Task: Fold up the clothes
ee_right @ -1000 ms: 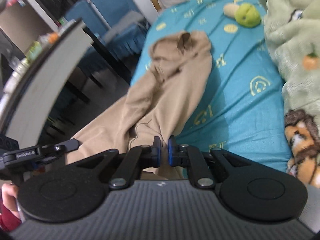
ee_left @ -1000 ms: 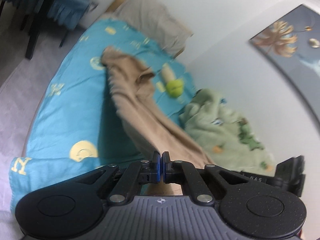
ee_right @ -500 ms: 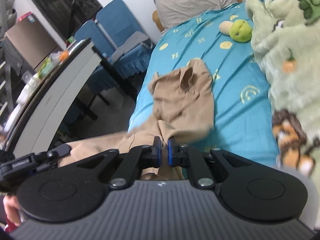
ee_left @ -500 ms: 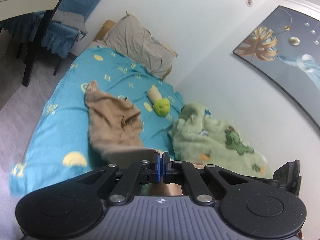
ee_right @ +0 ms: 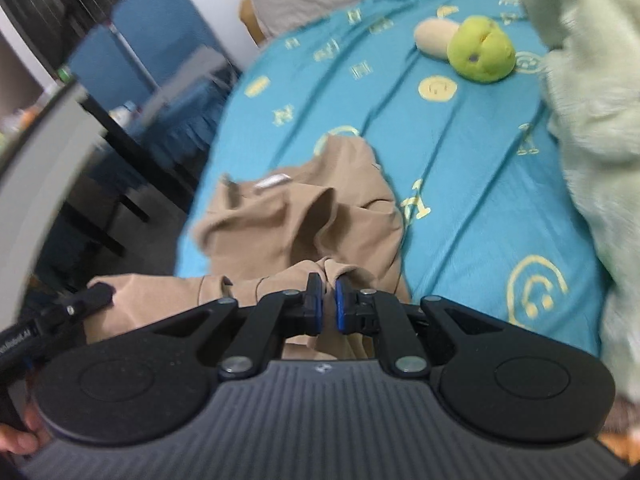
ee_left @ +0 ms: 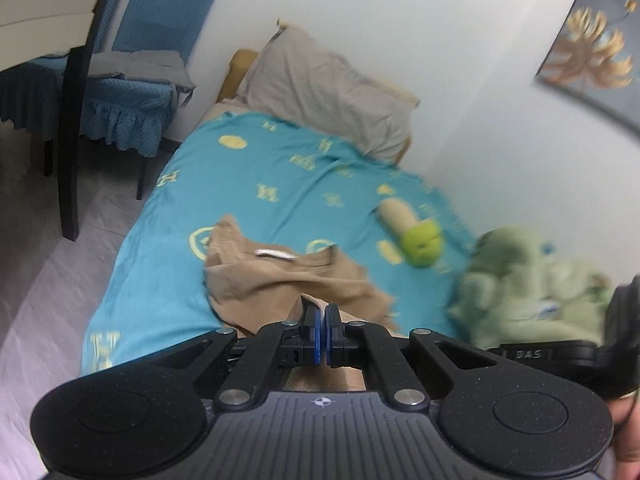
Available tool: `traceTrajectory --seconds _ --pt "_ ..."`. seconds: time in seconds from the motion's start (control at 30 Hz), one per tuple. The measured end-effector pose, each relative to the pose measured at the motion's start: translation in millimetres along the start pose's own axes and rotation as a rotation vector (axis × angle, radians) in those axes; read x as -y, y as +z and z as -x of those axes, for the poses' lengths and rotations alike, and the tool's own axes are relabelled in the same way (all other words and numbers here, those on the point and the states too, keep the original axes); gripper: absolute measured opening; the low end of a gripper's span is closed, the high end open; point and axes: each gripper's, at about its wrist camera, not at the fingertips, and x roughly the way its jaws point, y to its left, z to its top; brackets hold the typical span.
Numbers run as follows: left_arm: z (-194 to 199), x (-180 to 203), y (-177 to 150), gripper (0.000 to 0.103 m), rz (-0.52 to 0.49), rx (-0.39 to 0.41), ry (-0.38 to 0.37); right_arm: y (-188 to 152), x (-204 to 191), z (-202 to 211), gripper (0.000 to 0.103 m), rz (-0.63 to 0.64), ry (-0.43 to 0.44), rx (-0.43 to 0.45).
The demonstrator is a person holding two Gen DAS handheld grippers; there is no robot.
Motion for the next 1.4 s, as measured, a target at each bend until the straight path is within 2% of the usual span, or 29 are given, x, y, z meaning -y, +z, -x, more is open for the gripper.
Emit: traceTrajectory --seconds 0.1,0.23,0.4,0.47,0.5,0.53,0.6,0.67,0.73,0.8,0.9,1.03,1.1,1.27,1.4 --pt "-44.9 -15.2 -5.9 0.003 -0.02 -0.027 0.042 5.3 6.2 -39.8 0.011 0.017 -0.037 -0.04" --pt "-79.7 -37.0 -21.3 0.004 0.011 -0.051 0.068 0.7 13.6 -67.1 0.012 0.016 -0.062 -0.066" --pt "-69.2 -30.9 -24.4 0.013 -0.004 -0.059 0.079 1.2 13.1 -68.5 0.014 0.002 -0.074 -0.066" --pt "-62.7 -27.2 -25.0 0.024 -0.012 -0.06 0.083 1.0 11.4 -63.9 0.018 -0.005 -0.077 -0.057" --pt "-59.5 -25.3 -25.3 0.04 -0.016 -0.061 0.085 0.0 10.1 -58.5 0.032 -0.013 -0.072 -0.048" --pt "-56.2 -23.4 -25.5 0.053 -0.02 -0.062 0.086 -1.7 8.6 -52.5 0.056 -0.02 -0.067 -0.038" --pt "-47.4 -18.2 -26.5 0.06 -0.03 -0.06 0.089 -11.4 2.6 -33.4 0.081 -0.021 -0.052 0.001" --pt "-28.9 -7.5 -30.1 0.073 -0.053 -0.041 0.101 -21.0 -3.3 -14.4 0.083 -0.022 -0.036 0.04" --pt "-10.1 3.1 -35.0 0.096 -0.078 -0.021 0.112 -30.7 -9.3 4.7 0.083 -0.023 -0.021 0.079" --pt "10.2 9.5 -43.7 0.103 -0.087 -0.007 0.104 -42.4 -10.7 19.3 0.083 -0.048 -0.004 0.095" --pt "38.4 9.6 -63.2 0.103 -0.036 -0.021 0.066 -62.1 -7.7 36.4 0.083 -0.11 0.022 0.095" --pt "59.8 -2.1 -99.0 0.103 0.102 -0.092 -0.034 -88.5 -3.8 59.3 0.083 -0.194 0.056 0.094" --pt "56.1 -10.3 -115.7 0.102 0.175 -0.152 -0.087 -101.4 -1.0 69.7 0.083 -0.24 0.075 0.09" --pt "28.1 -30.6 -134.0 0.098 0.364 -0.257 -0.177 -126.9 22.8 62.4 0.084 -0.449 0.146 -0.02" --pt "13.0 -38.1 -139.4 0.091 0.437 -0.26 -0.195 -145.2 27.2 39.0 0.085 -0.551 0.153 -0.127"
